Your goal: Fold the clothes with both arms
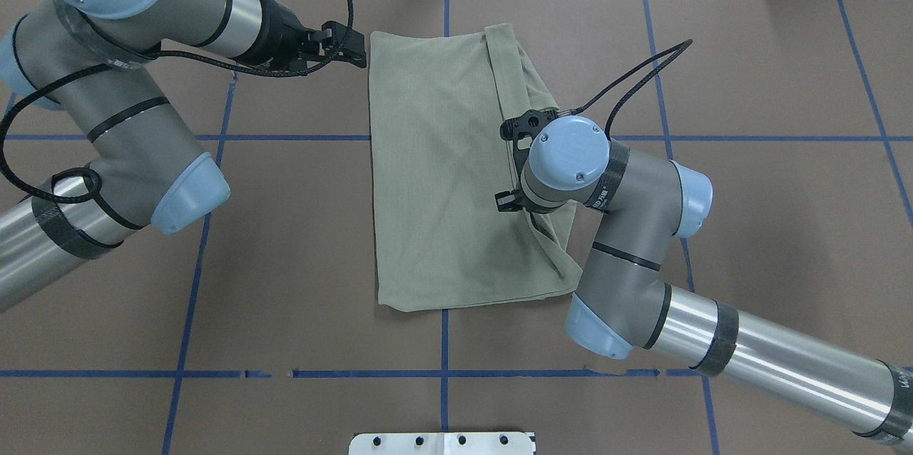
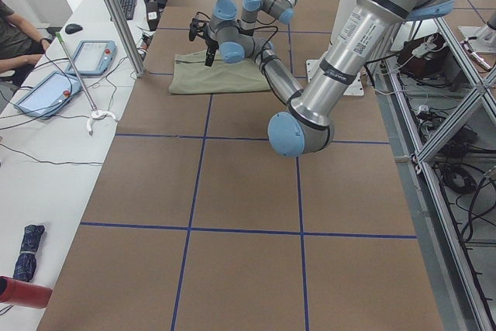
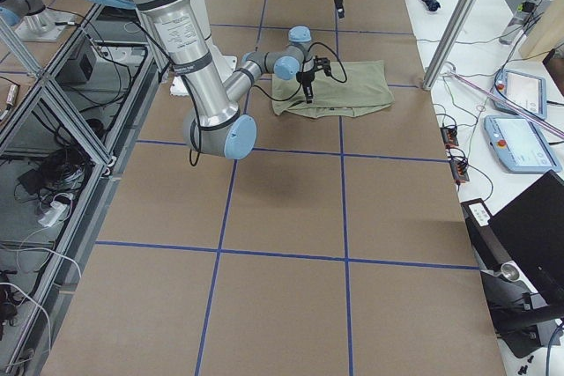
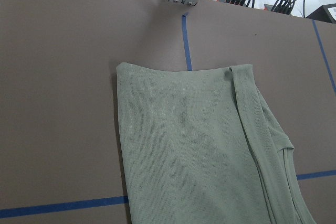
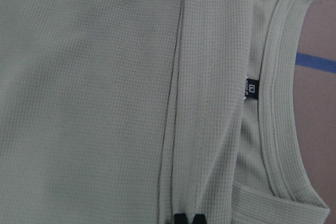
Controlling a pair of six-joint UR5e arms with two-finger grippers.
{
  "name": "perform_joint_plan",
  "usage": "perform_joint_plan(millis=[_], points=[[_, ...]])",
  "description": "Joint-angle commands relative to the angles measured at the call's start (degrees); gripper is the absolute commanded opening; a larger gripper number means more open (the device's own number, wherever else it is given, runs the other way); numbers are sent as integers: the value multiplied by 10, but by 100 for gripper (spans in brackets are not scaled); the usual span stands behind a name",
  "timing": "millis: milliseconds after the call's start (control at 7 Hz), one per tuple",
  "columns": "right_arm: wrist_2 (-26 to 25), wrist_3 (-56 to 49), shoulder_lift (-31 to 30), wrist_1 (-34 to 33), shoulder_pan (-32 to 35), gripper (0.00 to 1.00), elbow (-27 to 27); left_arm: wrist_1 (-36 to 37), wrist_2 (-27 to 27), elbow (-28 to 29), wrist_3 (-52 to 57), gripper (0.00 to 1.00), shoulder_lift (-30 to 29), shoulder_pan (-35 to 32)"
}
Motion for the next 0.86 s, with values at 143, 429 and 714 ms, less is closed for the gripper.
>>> perform_joint_plan(millis=[143, 429, 714], points=[[4, 1, -8, -2, 3, 0, 10, 1, 0, 0, 0, 99, -1, 0], [5, -3, -42, -2, 4, 0, 38, 1, -1, 0, -1, 99, -2, 0], [11, -26, -74, -1, 18, 0, 51, 1, -1, 0, -1, 99, -3, 0]])
